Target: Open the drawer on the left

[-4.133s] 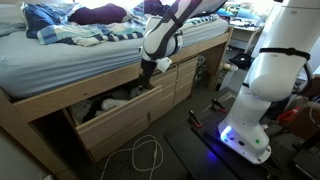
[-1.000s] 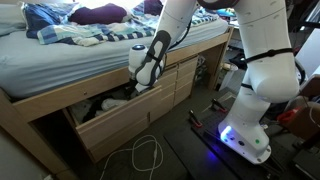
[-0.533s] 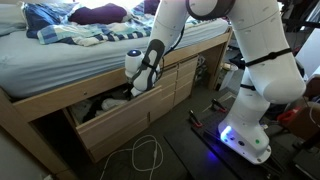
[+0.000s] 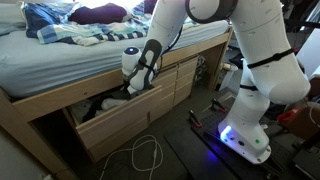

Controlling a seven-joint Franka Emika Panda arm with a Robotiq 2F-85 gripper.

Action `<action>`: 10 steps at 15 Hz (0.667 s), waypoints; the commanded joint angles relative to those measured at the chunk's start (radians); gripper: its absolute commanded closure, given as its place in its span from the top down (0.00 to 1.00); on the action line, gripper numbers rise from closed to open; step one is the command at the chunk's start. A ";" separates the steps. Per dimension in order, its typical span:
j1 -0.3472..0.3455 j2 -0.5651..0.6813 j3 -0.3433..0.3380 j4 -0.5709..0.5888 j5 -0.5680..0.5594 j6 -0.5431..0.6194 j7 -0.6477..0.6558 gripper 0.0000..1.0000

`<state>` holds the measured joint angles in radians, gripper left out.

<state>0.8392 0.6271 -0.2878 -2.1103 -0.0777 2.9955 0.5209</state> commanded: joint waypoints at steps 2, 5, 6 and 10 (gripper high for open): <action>0.005 0.036 0.007 0.004 0.036 0.002 -0.004 0.00; -0.002 0.069 0.015 0.011 0.042 0.017 -0.022 0.00; 0.003 0.075 0.010 0.017 0.040 0.023 -0.027 0.00; -0.004 0.088 0.022 0.037 0.041 0.002 -0.046 0.00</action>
<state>0.8404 0.7024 -0.2783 -2.0918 -0.0551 3.0057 0.5093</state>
